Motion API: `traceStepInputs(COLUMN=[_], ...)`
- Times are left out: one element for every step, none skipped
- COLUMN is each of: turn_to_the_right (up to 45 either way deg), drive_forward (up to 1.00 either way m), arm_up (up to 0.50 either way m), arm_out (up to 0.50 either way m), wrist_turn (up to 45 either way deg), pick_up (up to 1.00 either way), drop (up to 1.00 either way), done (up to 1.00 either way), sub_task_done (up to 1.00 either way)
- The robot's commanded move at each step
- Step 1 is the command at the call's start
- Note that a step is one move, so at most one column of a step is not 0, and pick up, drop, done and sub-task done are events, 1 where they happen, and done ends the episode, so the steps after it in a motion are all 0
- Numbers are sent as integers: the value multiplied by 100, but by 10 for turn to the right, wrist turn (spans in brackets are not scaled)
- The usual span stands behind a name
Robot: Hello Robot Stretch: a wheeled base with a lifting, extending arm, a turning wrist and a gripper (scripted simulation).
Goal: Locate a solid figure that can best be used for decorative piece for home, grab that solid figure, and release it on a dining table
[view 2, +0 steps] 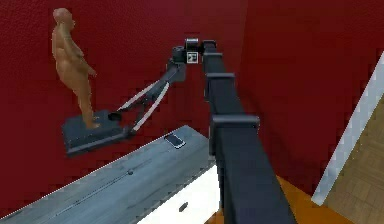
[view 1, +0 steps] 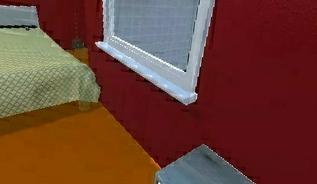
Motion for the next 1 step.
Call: traceStepInputs(turn_to_the_right=[0], drive_forward=[0], arm_up=[0], arm_out=[-48], wrist_turn=[0], pick_up=[0], drop=[0], done=[0], sub_task_done=[0])
